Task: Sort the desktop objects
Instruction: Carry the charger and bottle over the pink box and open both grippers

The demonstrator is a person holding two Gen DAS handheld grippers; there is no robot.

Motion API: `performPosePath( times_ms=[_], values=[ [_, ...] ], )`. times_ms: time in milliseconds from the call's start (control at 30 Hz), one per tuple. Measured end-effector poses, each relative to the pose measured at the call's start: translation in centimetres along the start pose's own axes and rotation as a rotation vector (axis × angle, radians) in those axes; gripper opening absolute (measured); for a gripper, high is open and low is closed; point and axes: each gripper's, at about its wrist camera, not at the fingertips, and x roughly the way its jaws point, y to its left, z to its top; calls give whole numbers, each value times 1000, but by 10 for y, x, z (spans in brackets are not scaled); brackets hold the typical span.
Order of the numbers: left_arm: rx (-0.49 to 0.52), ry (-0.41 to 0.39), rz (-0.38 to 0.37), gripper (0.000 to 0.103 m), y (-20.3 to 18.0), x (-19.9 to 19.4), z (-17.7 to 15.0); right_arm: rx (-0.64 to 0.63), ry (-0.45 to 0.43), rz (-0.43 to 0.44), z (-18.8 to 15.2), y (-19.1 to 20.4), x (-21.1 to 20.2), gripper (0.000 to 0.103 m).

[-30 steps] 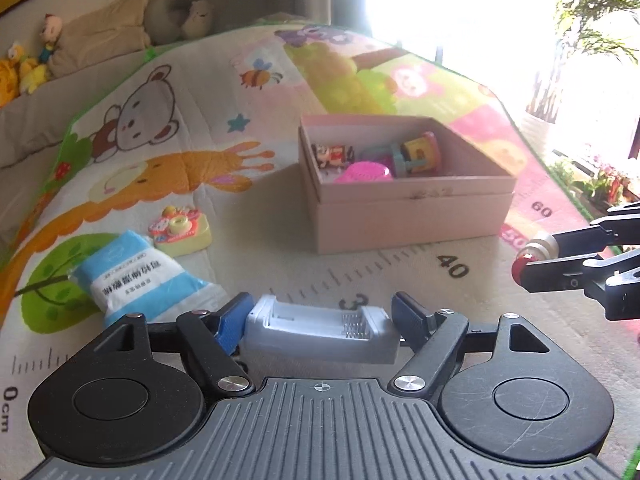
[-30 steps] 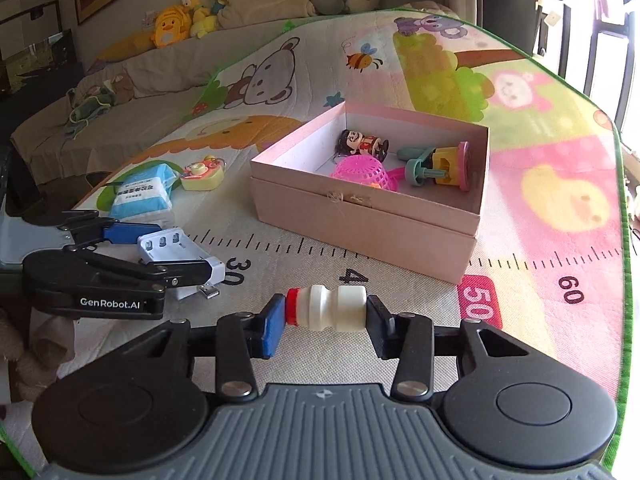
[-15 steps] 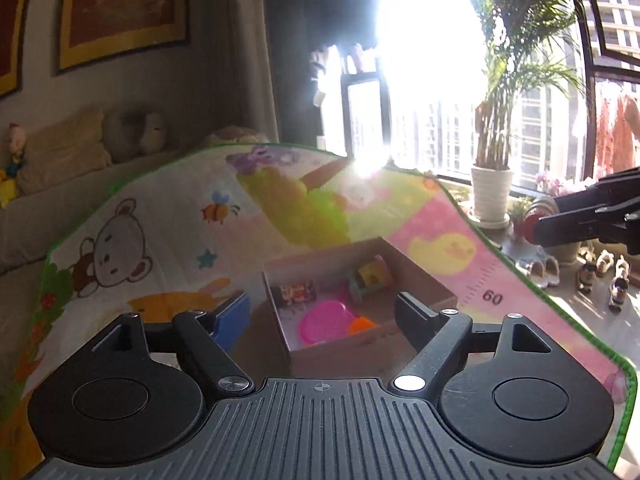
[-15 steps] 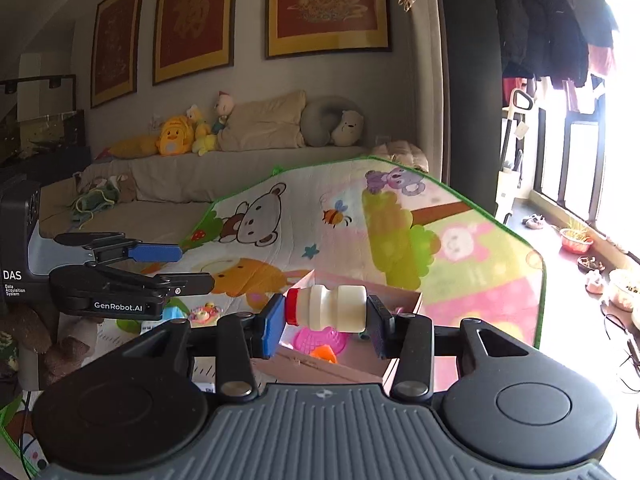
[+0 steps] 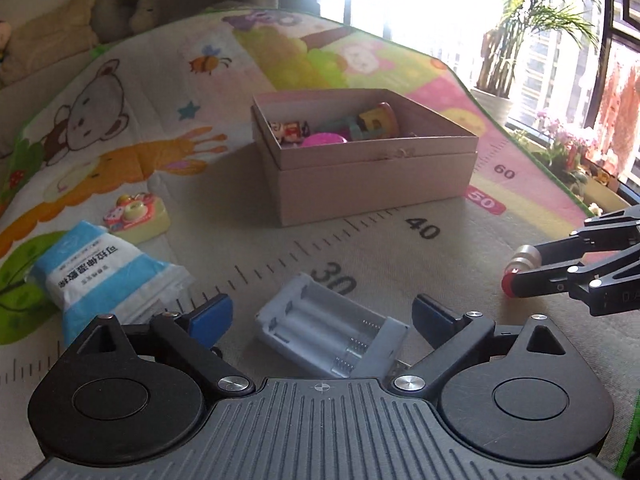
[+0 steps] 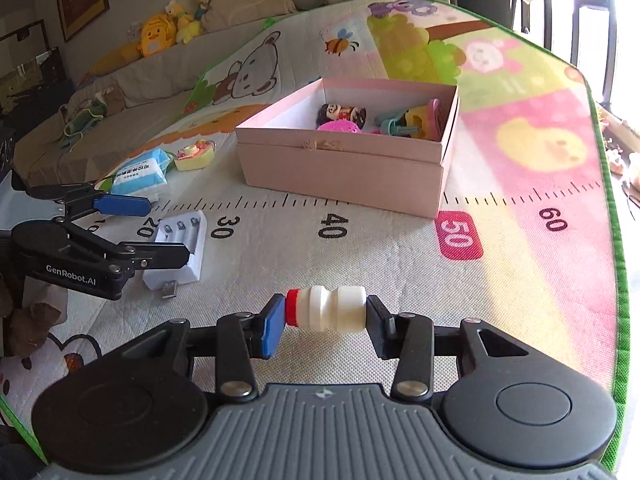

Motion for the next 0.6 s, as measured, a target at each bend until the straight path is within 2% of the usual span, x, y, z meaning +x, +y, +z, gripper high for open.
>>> performPosePath(
  times_ms=[67, 200, 267, 333, 400, 467, 600],
  values=[
    [-20, 6, -29, 99, 3, 6, -2, 4, -6, -12, -2, -1, 1, 46],
    [-44, 36, -125, 100, -2, 2, -9, 34, -16, -27, -7, -7, 3, 62],
    [-9, 49, -196, 100, -14, -8, -14, 35, -27, -25, -9, -8, 2, 63],
    [60, 50, -224, 100, -29, -17, -18, 27, -34, -30, -10, -5, 2, 68],
    [147, 37, -170, 101, -48, -24, -21, 10, -41, -52, -11, -2, 3, 75],
    [172, 36, -108, 101, -59, -23, -20, -3, -46, -61, -12, 0, 3, 75],
    [87, 52, -62, 101, -62, -10, -10, 2, -51, -65, -12, -1, 1, 75]
  ],
)
